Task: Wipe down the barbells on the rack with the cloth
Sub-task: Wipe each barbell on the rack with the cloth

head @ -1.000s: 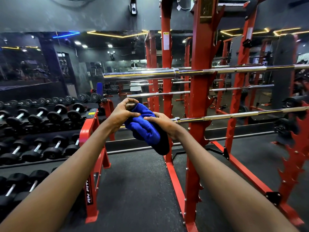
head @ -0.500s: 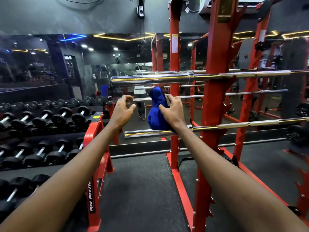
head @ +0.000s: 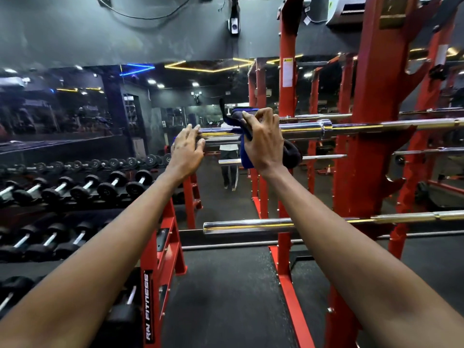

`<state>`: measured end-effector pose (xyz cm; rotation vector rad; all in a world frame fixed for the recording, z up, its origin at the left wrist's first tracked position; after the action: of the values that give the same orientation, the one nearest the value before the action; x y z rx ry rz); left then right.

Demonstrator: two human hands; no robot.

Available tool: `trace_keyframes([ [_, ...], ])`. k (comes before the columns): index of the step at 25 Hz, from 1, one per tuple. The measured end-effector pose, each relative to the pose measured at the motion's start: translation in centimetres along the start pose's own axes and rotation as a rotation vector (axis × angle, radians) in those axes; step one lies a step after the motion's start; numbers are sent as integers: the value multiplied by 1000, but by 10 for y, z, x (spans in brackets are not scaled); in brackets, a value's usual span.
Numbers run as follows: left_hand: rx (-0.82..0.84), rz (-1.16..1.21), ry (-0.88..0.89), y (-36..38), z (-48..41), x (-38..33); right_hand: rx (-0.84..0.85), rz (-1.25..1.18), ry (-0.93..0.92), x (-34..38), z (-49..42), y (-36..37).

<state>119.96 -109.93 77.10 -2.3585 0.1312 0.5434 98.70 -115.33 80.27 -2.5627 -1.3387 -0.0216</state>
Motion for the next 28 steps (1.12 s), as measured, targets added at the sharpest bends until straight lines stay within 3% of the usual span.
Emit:
trace_keyframes([
  [3, -32, -12, 53, 0, -14, 9, 65, 5, -103, 22, 4, 32],
  [7, -50, 139, 104, -9, -33, 27, 156, -129, -214, 45, 25, 60],
  [10, -14, 232, 89, -13, -44, 38, 109, 54, -303, 41, 34, 64],
  [14, 63, 286, 125, -15, -49, 43, 78, 56, -79, 19, 17, 70],
  [18, 210, 500, 78, -4, -56, 65, -57, -36, 187, 17, 4, 78],
  [23, 324, 829, 58, 0, -43, 52, -57, 16, -11, 91, 11, 108],
  [26, 318, 845, 38, 4, -41, 58, -110, 61, -44, 70, 10, 95],
  [28, 327, 796, 20, 10, -44, 68, -191, 38, 65, 36, 14, 79],
])
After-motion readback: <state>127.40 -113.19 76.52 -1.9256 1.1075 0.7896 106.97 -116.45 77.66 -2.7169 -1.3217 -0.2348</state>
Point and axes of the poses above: each hand's wrist, its own z-axis away from the middle knuckle, its own y-axis out of the palm, x = y × z, the point moved 10 cm from there along -z, towards the middle knuckle, and after that the axes turned 1 degree about -y, right-handed, at the moved point
